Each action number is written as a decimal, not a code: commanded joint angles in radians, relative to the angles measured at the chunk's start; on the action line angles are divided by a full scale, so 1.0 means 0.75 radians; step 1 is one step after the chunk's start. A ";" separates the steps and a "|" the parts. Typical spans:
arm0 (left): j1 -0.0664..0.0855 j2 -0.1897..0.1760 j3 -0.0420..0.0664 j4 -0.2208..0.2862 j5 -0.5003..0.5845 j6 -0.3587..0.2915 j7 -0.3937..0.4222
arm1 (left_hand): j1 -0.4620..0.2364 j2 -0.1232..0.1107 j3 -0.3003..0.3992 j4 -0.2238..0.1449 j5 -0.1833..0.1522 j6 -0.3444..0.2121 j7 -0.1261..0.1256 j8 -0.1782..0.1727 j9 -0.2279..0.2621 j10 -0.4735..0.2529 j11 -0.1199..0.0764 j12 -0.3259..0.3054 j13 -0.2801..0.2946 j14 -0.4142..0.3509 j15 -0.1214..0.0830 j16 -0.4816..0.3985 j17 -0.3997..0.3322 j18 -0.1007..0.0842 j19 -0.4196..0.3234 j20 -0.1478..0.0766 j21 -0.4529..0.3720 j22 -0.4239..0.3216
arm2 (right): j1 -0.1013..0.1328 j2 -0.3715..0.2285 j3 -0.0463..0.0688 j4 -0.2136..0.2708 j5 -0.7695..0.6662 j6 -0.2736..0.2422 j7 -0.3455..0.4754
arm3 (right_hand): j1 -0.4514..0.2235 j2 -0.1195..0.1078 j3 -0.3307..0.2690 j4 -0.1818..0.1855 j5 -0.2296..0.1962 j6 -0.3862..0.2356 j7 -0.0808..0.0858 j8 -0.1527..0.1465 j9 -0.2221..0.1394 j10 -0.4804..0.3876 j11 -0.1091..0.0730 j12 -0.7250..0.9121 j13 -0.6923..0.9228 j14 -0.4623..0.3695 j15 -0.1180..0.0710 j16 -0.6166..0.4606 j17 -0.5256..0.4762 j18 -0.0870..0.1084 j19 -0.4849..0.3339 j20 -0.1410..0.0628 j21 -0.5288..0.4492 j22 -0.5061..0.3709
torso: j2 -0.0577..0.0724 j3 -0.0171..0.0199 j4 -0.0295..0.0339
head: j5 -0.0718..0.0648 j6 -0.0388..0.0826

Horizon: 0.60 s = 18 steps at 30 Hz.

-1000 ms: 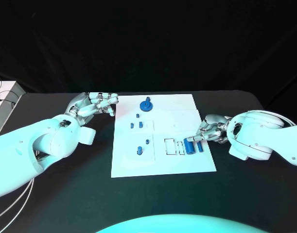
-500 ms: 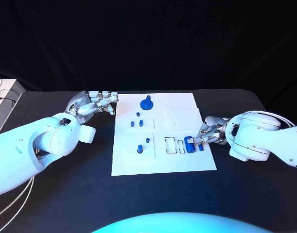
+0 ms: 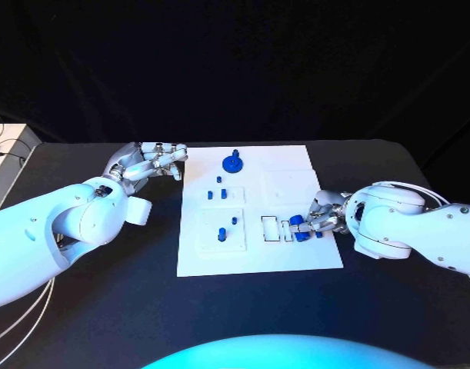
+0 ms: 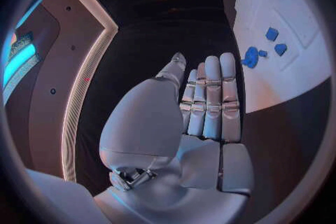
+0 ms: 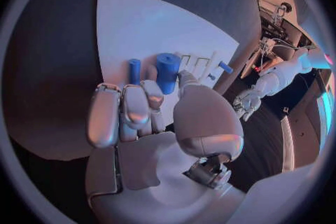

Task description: Assemble the parts on the task board

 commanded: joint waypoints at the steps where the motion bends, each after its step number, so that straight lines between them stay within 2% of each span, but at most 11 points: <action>1: -0.001 0.000 0.001 0.002 0.007 0.018 0.000 | -0.011 -0.001 0.003 0.009 0.006 -0.006 0.007 0.006 0.001 -0.009 0.001 0.002 -0.001 0.009 0.001 -0.009 0.002 -0.008 0.007 0.003 -0.007 0.002 | -0.009 0.017 -0.001 -0.014 -0.048 0.002 -0.009 | -0.008 -0.002 0.001 0.008 -0.007 0.011 -0.002 -0.007 0.002 0.003 -0.003 -0.006 0.001 0.007 -0.005 -0.003 0.000 -0.023 0.106 -0.003 0.006 0.240 | 0.000 -0.0010 0.0020 | 0.000 -0.004; 11: -0.001 -0.003 0.001 0.005 0.007 0.018 -0.003 | -0.011 -0.001 0.002 0.012 0.005 -0.006 0.008 0.005 0.001 -0.010 0.001 0.002 -0.001 0.009 0.001 -0.009 0.001 -0.008 0.008 0.003 -0.009 0.003 | -0.029 0.058 -0.002 -0.056 -0.057 0.003 -0.009 | 0.006 0.027 -0.018 -0.028 0.022 0.010 -0.001 -0.014 0.010 -0.001 -0.002 -0.009 0.000 0.007 -0.004 -0.005 0.001 -0.022 0.106 -0.003 0.003 0.239 | -0.001 -0.0018 0.0004 | 0.000 -0.009; 14: -0.001 -0.003 0.001 0.005 0.007 0.018 -0.004 | -0.011 -0.001 0.002 0.012 0.005 -0.006 0.008 0.005 0.001 -0.010 0.001 0.002 -0.001 0.009 0.001 -0.009 0.001 -0.008 0.008 0.003 -0.009 0.003 | -0.035 0.065 -0.002 -0.062 -0.056 0.003 -0.008 | 0.017 0.044 -0.025 -0.050 0.063 0.010 -0.001 -0.014 0.012 -0.001 -0.003 -0.008 0.000 0.008 -0.005 -0.005 0.002 -0.022 0.106 -0.003 0.003 0.239 | -0.001 -0.0007 0.0014 | 0.003 -0.011; 17: -0.001 -0.004 0.001 0.005 0.007 0.016 -0.005 | -0.011 -0.001 0.002 0.012 0.005 -0.006 0.008 0.005 0.001 -0.010 0.001 0.002 -0.001 0.009 0.001 -0.009 0.001 -0.008 0.008 0.003 -0.009 0.003 | -0.038 0.067 -0.002 -0.063 -0.051 -0.003 -0.007 | 0.052 0.075 -0.027 -0.109 0.158 0.009 -0.002 -0.014 0.016 0.000 -0.003 -0.007 0.000 0.007 -0.005 -0.007 0.001 -0.023 0.106 -0.004 0.002 0.239 | -0.001 -0.0006 -0.0001 | 0.004 -0.011; 18: -0.001 -0.005 0.001 0.005 0.007 0.015 -0.006 | -0.009 0.000 0.003 0.013 0.005 -0.006 0.008 0.006 0.001 -0.010 0.001 0.002 -0.001 0.010 0.001 -0.009 0.001 -0.007 0.009 0.003 -0.010 0.003 | -0.038 0.065 -0.002 -0.061 -0.046 -0.007 -0.006 | 0.070 0.090 -0.017 -0.128 0.215 0.009 -0.002 -0.014 0.016 -0.001 -0.004 -0.008 -0.001 0.007 -0.006 -0.007 0.002 -0.023 0.106 -0.004 0.002 0.239 | -0.001 -0.0006 -0.0001 | 0.004 -0.011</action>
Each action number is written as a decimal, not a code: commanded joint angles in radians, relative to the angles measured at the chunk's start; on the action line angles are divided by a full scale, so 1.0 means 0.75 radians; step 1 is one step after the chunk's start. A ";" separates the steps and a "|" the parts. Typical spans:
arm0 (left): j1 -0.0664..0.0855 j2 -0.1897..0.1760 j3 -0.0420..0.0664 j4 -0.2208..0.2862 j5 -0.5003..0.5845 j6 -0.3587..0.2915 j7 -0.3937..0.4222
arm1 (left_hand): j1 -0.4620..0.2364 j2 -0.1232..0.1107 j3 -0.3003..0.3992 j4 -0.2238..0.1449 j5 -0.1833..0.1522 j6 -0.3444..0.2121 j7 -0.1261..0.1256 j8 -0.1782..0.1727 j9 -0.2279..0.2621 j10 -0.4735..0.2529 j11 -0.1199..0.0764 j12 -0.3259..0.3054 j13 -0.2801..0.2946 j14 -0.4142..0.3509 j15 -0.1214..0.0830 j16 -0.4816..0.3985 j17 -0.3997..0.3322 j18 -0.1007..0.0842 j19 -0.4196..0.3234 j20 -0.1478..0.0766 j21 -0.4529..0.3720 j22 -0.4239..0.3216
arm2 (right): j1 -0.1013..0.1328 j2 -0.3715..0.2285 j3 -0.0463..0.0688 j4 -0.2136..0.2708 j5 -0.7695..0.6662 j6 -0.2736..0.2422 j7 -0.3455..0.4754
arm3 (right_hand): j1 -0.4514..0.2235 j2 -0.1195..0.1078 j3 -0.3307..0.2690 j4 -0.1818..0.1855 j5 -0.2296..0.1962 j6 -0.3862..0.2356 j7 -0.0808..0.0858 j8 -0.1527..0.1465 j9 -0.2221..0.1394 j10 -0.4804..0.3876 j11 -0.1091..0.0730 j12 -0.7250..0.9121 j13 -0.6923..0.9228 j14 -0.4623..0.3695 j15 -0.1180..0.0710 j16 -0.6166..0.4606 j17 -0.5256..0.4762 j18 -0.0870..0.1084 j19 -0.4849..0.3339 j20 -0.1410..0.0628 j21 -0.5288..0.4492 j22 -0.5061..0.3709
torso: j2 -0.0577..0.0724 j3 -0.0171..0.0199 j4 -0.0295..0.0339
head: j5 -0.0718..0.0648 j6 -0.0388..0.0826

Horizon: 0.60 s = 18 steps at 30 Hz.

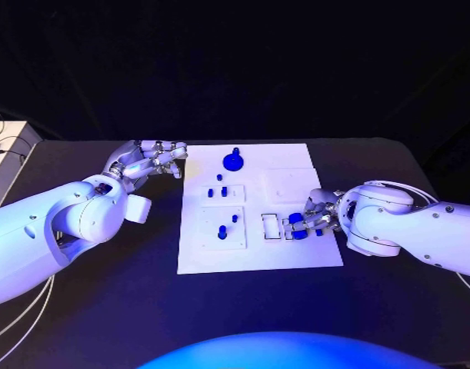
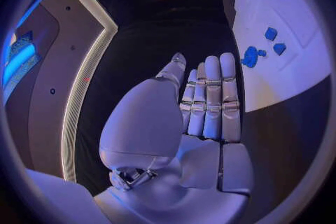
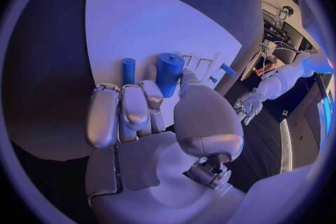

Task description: Assemble the parts on the task board

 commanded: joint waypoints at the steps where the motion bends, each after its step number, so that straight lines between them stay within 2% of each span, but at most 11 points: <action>1: -0.001 0.000 0.001 0.004 0.007 0.015 0.000 | -0.009 0.000 -0.001 0.009 0.005 -0.006 0.008 0.006 0.001 -0.010 0.001 0.002 -0.001 0.010 0.001 -0.004 0.002 -0.007 0.009 0.003 -0.007 0.002 | -0.015 0.001 -0.009 -0.005 -0.005 -0.003 -0.006 | 0.053 0.058 0.026 -0.060 0.117 -0.008 -0.010 -0.007 -0.003 -0.006 -0.009 -0.009 -0.001 0.007 -0.007 -0.007 0.001 -0.020 0.106 -0.005 0.002 0.238 | 0.000 0.0007 -0.0006 | 0.002 0.000; 5: -0.001 -0.001 0.001 0.003 0.007 0.012 -0.003 | -0.008 0.005 0.002 0.011 0.005 -0.006 0.008 0.006 0.001 -0.010 0.000 0.002 -0.001 0.010 0.001 -0.004 0.002 -0.007 0.010 0.003 -0.008 0.002 | -0.014 -0.015 -0.009 0.012 0.048 -0.033 0.001 | 0.074 0.080 0.044 -0.105 0.260 -0.010 -0.014 -0.009 -0.003 -0.005 -0.014 -0.009 -0.001 0.007 -0.010 -0.008 0.000 -0.021 0.106 -0.007 0.003 0.239 | 0.000 0.0015 -0.0016 | 0.004 0.000; 7: -0.001 -0.001 0.001 0.002 0.007 0.012 -0.004 | -0.008 0.005 0.002 0.011 0.005 -0.006 0.008 0.006 0.001 -0.010 0.000 0.002 -0.001 0.010 0.001 -0.004 0.002 -0.007 0.010 0.003 -0.008 0.002 | -0.011 -0.028 -0.009 0.027 0.086 -0.054 0.006 | 0.079 0.084 0.054 -0.130 0.297 -0.011 -0.016 -0.008 -0.002 -0.006 -0.015 -0.010 -0.001 0.008 -0.011 -0.008 0.001 -0.022 0.106 -0.009 0.004 0.239 | -0.001 0.0015 -0.0019 | 0.004 0.001; 8: -0.001 -0.001 0.001 0.002 0.007 0.012 -0.004 | -0.009 0.007 0.003 0.012 0.005 -0.006 0.008 0.006 0.001 -0.010 0.000 0.003 -0.001 0.010 0.001 -0.004 0.002 -0.007 0.010 0.002 -0.008 0.003 | -0.009 -0.032 -0.009 0.032 0.098 -0.060 0.007 | 0.078 0.087 0.058 -0.138 0.305 -0.012 -0.016 -0.008 -0.002 -0.006 -0.015 -0.010 -0.001 0.008 -0.011 -0.008 0.001 -0.022 0.106 -0.009 0.005 0.239 | 0.000 0.0014 -0.0013 | 0.004 0.000; 9: -0.001 -0.001 0.001 0.002 0.007 0.012 -0.005 | -0.009 0.007 0.003 0.012 0.005 -0.006 0.008 0.006 0.001 -0.010 0.000 0.003 -0.001 0.010 0.001 -0.004 0.002 -0.007 0.010 0.002 -0.008 0.003 | -0.004 -0.038 -0.008 0.041 0.120 -0.070 0.009 | 0.058 0.092 0.067 -0.168 0.305 -0.012 -0.017 -0.007 -0.003 -0.007 -0.015 -0.013 -0.002 0.007 -0.012 -0.009 0.002 -0.023 0.106 -0.011 0.005 0.239 | 0.000 0.0015 -0.0011 | 0.003 0.000; 12: -0.001 0.000 0.001 0.000 0.007 0.012 -0.006 | -0.009 0.007 0.003 0.012 0.005 -0.006 0.008 0.006 0.001 -0.010 0.000 0.003 -0.001 0.010 0.001 -0.004 0.002 -0.007 0.010 0.002 -0.008 0.003 | 0.017 -0.057 -0.006 0.067 0.195 -0.091 0.013 | 0.058 0.092 0.067 -0.168 0.305 -0.012 -0.017 -0.007 -0.003 -0.007 -0.015 -0.013 -0.002 0.007 -0.012 -0.009 0.002 -0.023 0.106 -0.011 0.005 0.239 | 0.000 0.0022 -0.0024 | 0.004 0.002; 13: -0.001 0.001 0.001 0.000 0.007 0.012 -0.007 | -0.009 0.007 0.003 0.012 0.005 -0.006 0.008 0.006 0.001 -0.010 0.000 0.003 -0.001 0.010 0.001 -0.004 0.002 -0.007 0.010 0.002 -0.008 0.003 | 0.028 -0.064 -0.005 0.077 0.225 -0.099 0.014 | 0.026 0.099 0.079 -0.202 0.304 -0.012 -0.017 -0.007 -0.006 -0.007 -0.016 -0.013 -0.002 0.008 -0.012 -0.009 0.003 -0.023 0.106 -0.011 0.003 0.239 | 0.000 0.0018 -0.0026 | 0.003 0.002; 18: -0.001 0.003 0.001 -0.001 0.007 0.012 -0.009 | -0.009 0.007 0.003 0.015 0.006 -0.006 0.008 0.005 0.001 -0.010 0.000 0.003 -0.001 0.010 0.001 -0.004 0.001 -0.007 0.011 0.002 -0.009 0.003 | 0.066 -0.078 -0.004 0.113 0.313 -0.123 0.015 | 0.021 0.100 0.078 -0.201 0.302 -0.012 -0.017 -0.007 -0.006 -0.007 -0.016 -0.015 -0.003 0.008 -0.011 -0.010 0.002 -0.023 0.106 -0.010 0.002 0.238 | 0.000 0.0006 -0.0014 | 0.002 0.004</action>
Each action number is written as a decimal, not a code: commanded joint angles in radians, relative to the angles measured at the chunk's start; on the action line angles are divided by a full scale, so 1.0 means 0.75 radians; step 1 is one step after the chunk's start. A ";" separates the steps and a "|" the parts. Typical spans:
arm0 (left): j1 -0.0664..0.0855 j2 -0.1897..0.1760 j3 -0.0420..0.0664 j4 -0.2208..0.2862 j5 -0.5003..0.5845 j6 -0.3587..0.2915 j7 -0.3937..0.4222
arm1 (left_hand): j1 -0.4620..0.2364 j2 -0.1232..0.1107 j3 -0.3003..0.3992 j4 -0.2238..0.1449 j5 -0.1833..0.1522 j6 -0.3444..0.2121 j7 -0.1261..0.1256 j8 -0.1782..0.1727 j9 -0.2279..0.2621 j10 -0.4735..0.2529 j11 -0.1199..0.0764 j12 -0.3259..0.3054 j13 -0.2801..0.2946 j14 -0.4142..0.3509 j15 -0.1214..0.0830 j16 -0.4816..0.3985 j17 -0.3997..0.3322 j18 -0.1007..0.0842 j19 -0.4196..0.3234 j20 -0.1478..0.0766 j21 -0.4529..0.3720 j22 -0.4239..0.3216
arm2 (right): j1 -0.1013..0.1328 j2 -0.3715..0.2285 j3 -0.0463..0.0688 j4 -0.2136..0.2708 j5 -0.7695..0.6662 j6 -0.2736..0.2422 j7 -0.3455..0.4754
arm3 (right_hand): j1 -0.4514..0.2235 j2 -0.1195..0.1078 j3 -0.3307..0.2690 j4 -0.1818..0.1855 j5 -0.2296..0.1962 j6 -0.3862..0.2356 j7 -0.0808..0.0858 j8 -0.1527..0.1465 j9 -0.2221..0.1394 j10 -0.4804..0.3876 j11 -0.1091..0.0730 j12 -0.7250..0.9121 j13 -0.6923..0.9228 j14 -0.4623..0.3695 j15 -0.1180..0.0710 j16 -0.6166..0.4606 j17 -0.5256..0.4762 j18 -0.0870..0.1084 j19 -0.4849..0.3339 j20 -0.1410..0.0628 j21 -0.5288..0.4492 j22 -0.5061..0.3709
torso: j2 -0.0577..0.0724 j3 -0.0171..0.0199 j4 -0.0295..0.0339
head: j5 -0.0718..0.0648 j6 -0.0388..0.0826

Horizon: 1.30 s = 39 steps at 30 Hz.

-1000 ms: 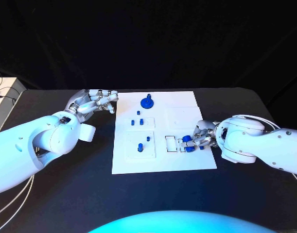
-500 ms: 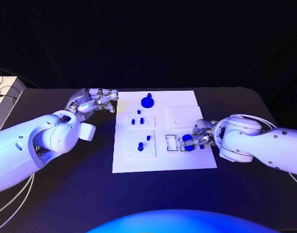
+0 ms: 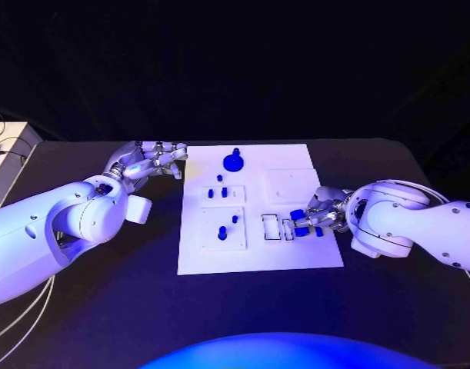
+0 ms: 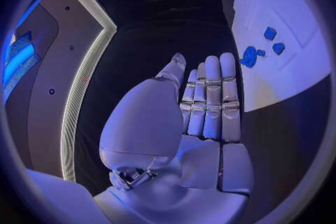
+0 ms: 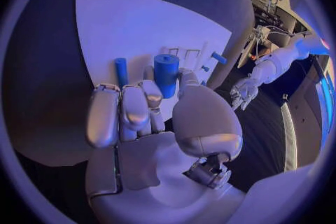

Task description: Assemble the parts on the task board

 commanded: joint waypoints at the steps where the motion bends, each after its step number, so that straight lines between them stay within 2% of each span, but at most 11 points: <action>1: -0.001 0.004 0.001 0.001 0.007 0.013 0.001 | -0.009 0.007 0.003 0.008 0.006 -0.001 0.003 0.005 0.001 -0.010 0.000 0.003 -0.001 0.010 0.001 -0.004 0.001 -0.007 0.011 0.002 -0.005 0.002 | 0.020 -0.005 0.002 0.027 0.144 -0.048 0.010 | 0.037 0.053 0.136 -0.140 -0.001 0.006 0.001 0.004 -0.001 0.007 -0.005 -0.004 -0.001 0.002 -0.006 -0.005 0.000 -0.016 0.106 -0.011 0.002 0.239 | 0.001 -0.0007 0.0010 | -0.003 0.002; 9: -0.001 0.004 0.001 0.002 0.007 0.016 -0.001 | -0.009 0.006 0.003 0.011 0.006 -0.001 0.003 0.005 0.001 -0.010 0.001 0.003 -0.001 0.010 0.001 -0.005 0.001 -0.007 0.011 0.003 -0.006 0.002 | 0.032 0.038 0.002 0.032 0.188 -0.046 0.008 | 0.031 0.051 0.132 -0.139 -0.010 0.006 0.001 0.005 -0.002 0.005 -0.004 -0.007 -0.003 0.003 -0.006 -0.007 -0.001 -0.016 0.106 -0.010 0.000 0.238 | 0.001 -0.0013 0.0016 | -0.001 0.001; 17: -0.001 0.003 0.000 0.004 0.007 0.017 -0.002 | -0.009 0.006 0.003 0.011 0.005 -0.001 0.003 0.005 0.001 -0.010 0.001 0.003 -0.001 0.010 0.001 -0.005 0.001 -0.007 0.011 0.003 -0.006 0.002 | 0.013 0.114 -0.002 -0.013 0.162 -0.044 -0.003 | 0.028 0.053 0.129 -0.138 -0.021 0.005 0.002 0.005 -0.001 0.003 -0.004 -0.010 -0.004 0.002 -0.006 -0.010 -0.004 -0.016 0.105 -0.010 -0.002 0.238 | 0.002 -0.0016 0.0032 | 0.002 -0.002; 30: -0.001 0.000 0.000 0.006 0.007 0.019 -0.003 | -0.010 0.004 0.000 0.017 0.005 -0.001 0.003 0.005 0.001 -0.011 0.001 0.003 -0.001 0.010 0.001 -0.006 0.001 -0.007 0.013 0.003 -0.010 0.004 | 0.002 0.158 -0.006 -0.055 0.102 -0.037 -0.013 | 0.018 0.051 0.116 -0.129 -0.053 0.005 0.004 0.004 -0.004 0.001 -0.002 -0.013 -0.006 0.002 -0.004 -0.012 -0.006 -0.015 0.105 -0.009 -0.007 0.237 | 0.000 -0.0006 0.0007 | 0.007 -0.002; 32: -0.001 0.000 0.000 0.006 0.007 0.018 -0.003 | -0.010 0.004 0.000 0.017 0.005 -0.001 0.003 0.005 0.001 -0.011 0.001 0.003 -0.001 0.010 0.001 -0.006 0.001 -0.007 0.013 0.003 -0.010 0.004 | 0.001 0.162 -0.007 -0.059 0.096 -0.035 -0.014 | 0.016 0.050 0.111 -0.125 -0.072 0.005 0.004 0.004 -0.004 0.000 -0.001 -0.013 -0.007 0.002 -0.004 -0.013 -0.006 -0.015 0.105 -0.008 -0.007 0.237 | 0.001 -0.0001 0.0010 | 0.007 -0.003; 36: -0.001 -0.001 0.000 0.007 0.007 0.018 -0.003 | -0.010 0.004 0.000 0.017 0.005 -0.001 0.003 0.005 0.001 -0.011 0.001 0.003 -0.001 0.010 0.001 -0.006 0.001 -0.007 0.013 0.003 -0.010 0.004 | 0.000 0.167 -0.008 -0.063 0.087 -0.034 -0.014 | 0.008 0.047 0.094 -0.115 -0.158 0.007 0.006 0.005 -0.005 0.000 0.000 -0.013 -0.008 0.002 -0.003 -0.014 -0.007 -0.015 0.105 -0.007 -0.008 0.237 | 0.001 0.0000 0.0007 | 0.008 -0.005; 39: -0.001 -0.001 0.000 0.007 0.007 0.019 -0.004 | -0.010 0.004 0.000 0.017 0.005 -0.001 0.003 0.005 0.001 -0.011 0.001 0.003 -0.001 0.010 0.001 -0.006 0.001 -0.007 0.013 0.003 -0.010 0.004 | -0.001 0.170 -0.008 -0.068 0.078 -0.029 -0.015 | 0.006 0.045 0.081 -0.108 -0.196 0.008 0.007 0.004 -0.006 -0.001 0.002 -0.015 -0.009 0.002 -0.002 -0.016 -0.008 -0.014 0.105 -0.006 -0.010 0.236 | 0.001 0.0001 0.0014 | 0.008 -0.004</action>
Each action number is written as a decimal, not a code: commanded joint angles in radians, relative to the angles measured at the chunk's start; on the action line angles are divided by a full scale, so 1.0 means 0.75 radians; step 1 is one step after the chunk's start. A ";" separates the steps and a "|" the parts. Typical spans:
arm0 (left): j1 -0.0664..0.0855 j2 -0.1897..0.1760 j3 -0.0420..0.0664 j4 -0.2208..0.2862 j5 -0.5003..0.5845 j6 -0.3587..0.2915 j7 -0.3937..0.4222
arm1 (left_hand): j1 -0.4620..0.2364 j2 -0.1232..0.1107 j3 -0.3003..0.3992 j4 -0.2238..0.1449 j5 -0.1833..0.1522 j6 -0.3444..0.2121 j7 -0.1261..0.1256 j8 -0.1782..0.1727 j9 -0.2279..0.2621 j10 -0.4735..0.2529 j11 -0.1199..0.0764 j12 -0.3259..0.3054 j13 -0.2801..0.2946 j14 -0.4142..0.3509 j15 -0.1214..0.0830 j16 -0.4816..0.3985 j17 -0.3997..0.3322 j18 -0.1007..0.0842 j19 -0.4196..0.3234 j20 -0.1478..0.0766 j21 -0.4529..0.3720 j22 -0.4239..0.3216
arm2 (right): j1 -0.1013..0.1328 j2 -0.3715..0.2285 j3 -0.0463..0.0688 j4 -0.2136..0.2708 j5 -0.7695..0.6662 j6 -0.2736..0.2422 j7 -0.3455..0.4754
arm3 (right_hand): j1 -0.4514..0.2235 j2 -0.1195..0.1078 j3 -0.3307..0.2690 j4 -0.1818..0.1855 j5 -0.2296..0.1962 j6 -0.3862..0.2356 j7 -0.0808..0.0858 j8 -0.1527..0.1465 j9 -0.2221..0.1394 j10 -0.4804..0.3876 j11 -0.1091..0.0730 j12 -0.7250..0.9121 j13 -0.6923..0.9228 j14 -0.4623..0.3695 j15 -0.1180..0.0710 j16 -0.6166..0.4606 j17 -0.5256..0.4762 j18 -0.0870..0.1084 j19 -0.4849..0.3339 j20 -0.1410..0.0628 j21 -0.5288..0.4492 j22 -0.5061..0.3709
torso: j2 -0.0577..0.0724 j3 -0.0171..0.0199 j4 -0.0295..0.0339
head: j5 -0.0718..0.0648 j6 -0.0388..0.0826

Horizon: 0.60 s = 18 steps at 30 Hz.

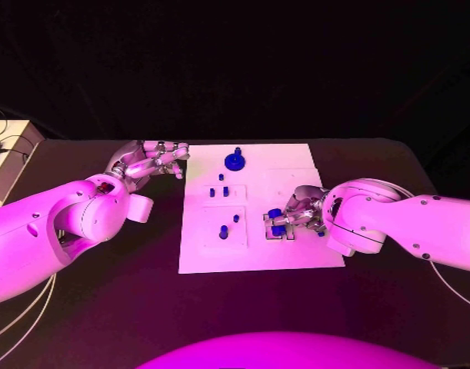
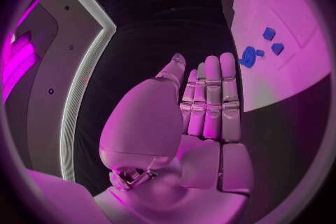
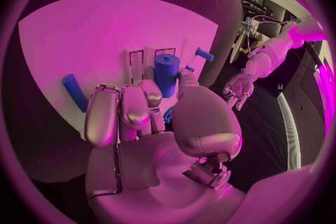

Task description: Assemble the parts on the task board

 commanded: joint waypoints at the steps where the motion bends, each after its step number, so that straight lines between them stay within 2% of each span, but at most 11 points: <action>1: -0.001 0.001 0.001 0.004 0.007 0.018 0.005 | -0.010 0.004 0.000 0.010 0.005 -0.001 0.004 0.005 0.001 -0.011 0.001 0.003 -0.001 0.010 0.001 -0.006 0.001 -0.007 0.008 -0.002 -0.004 0.001 | -0.002 0.003 -0.001 -0.006 -0.040 0.015 -0.004 | 0.004 0.018 0.078 -0.092 -0.031 0.005 0.001 0.003 -0.002 -0.002 -0.001 -0.006 -0.002 0.002 -0.002 -0.006 -0.001 -0.014 0.105 -0.006 -0.006 0.237 | 0.000 -0.0001 0.0005 | 0.000 -0.001; 4: -0.001 0.000 0.001 0.004 0.007 0.017 0.005 | -0.010 0.004 0.000 0.010 0.005 -0.001 0.004 0.005 0.001 -0.011 0.001 0.003 -0.001 0.010 0.001 -0.006 0.001 -0.007 0.008 -0.002 -0.004 0.001 | -0.002 0.005 -0.001 -0.012 -0.050 0.024 -0.006 | 0.000 0.015 0.064 -0.085 -0.087 0.006 0.003 0.002 -0.004 -0.004 0.000 -0.008 -0.004 0.002 -0.001 -0.008 -0.003 -0.013 0.105 -0.005 -0.008 0.237 | 0.000 -0.0007 0.0005 | 0.001 -0.002; 9: -0.001 -0.001 0.001 0.005 0.007 0.017 0.004 | -0.010 0.004 0.000 0.010 0.005 -0.001 0.004 0.005 0.001 -0.011 0.001 0.003 -0.001 0.010 0.001 -0.006 0.001 -0.007 0.008 -0.002 -0.004 0.001 | -0.004 0.007 -0.003 -0.017 -0.057 0.034 -0.007 | -0.003 0.010 0.051 -0.079 -0.119 0.007 0.004 0.002 -0.004 -0.004 0.001 -0.008 -0.005 0.002 0.000 -0.008 -0.003 -0.013 0.105 -0.004 -0.009 0.237 | 0.000 -0.0004 0.0005 | 0.001 -0.005; 16: -0.001 -0.002 0.001 0.005 0.007 0.017 0.004 | -0.010 0.004 -0.002 0.014 0.005 -0.002 0.004 0.006 0.001 -0.012 0.002 0.003 -0.001 0.011 0.002 -0.006 0.000 -0.007 0.010 -0.002 -0.008 0.002 | -0.006 0.008 -0.004 -0.018 -0.058 0.038 -0.007 | -0.005 0.010 0.041 -0.071 -0.140 0.008 0.003 0.002 -0.005 -0.005 0.001 -0.008 -0.006 0.002 0.000 -0.009 -0.004 -0.013 0.105 -0.004 -0.009 0.237 | 0.001 -0.0009 0.0007 | 0.003 -0.009; 18: -0.001 -0.002 0.001 0.005 0.007 0.017 0.004 | -0.010 0.004 -0.002 0.014 0.005 -0.002 0.004 0.006 0.001 -0.012 0.002 0.003 -0.001 0.011 0.002 -0.006 0.000 -0.007 0.010 -0.002 -0.008 0.002 | -0.007 0.008 -0.004 -0.016 -0.058 0.040 -0.007 | 0.002 0.012 0.043 -0.073 -0.120 0.007 0.003 0.003 -0.004 -0.005 0.001 -0.008 -0.007 0.002 0.000 -0.010 -0.004 -0.013 0.105 -0.004 -0.008 0.237 | 0.000 -0.0008 0.0010 | 0.004 -0.010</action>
